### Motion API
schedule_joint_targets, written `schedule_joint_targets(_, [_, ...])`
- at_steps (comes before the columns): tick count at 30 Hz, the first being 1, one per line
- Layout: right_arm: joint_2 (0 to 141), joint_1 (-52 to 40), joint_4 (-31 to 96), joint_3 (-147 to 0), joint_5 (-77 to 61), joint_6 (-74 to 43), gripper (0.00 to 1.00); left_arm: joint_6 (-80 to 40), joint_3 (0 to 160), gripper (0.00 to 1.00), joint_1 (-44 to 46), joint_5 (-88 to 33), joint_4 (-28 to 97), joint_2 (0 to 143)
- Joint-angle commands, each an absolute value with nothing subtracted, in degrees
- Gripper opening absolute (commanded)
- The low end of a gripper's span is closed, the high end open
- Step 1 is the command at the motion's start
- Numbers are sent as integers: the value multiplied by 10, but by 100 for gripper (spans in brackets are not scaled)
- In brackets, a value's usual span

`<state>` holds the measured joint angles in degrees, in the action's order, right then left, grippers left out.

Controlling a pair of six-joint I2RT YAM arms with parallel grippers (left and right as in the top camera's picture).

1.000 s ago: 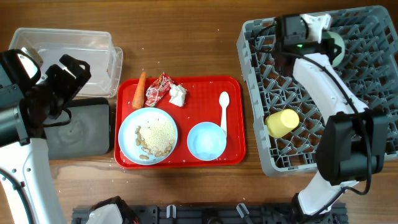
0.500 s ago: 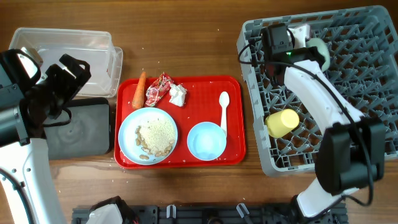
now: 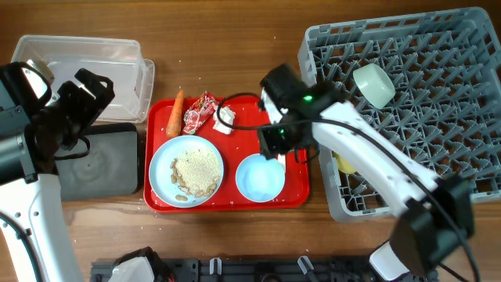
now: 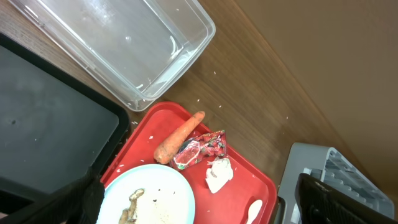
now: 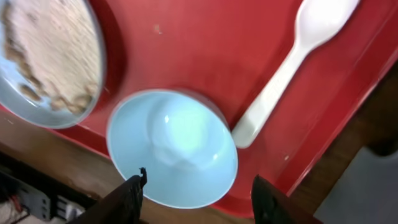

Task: Sort waste into correct bins and load items into the dishwasher rack
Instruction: 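Grasp the light-blue bowl on the tray with the right gripper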

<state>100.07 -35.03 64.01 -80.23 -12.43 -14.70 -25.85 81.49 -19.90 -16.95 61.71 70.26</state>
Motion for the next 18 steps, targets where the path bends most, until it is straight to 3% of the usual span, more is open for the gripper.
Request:
schedule_joint_targets(1, [1028,-372,676,-787,-148,-100,58,-260,818,100,-202,-164,616,701])
schedule_joint_targets(5, [1028,-374,619,-702,-101,-143,55,-260,818,100,-202,-164,616,701])
schedule_joint_targets(10, [1029,-374,544,-652,-125,-160,29,-260,818,100,-202,-164,616,701])
schedule_joint_targets(11, [1029,-374,531,-652,-125,-177,12,-260,818,100,-202,-164,616,701])
schedule_joint_targets(12, [1029,-374,512,-652,-119,-197,4,-260,818,100,-202,-164,616,701])
schedule_joint_targets(18, [945,-336,524,-701,-27,-217,4,-260,818,100,-202,-164,616,701])
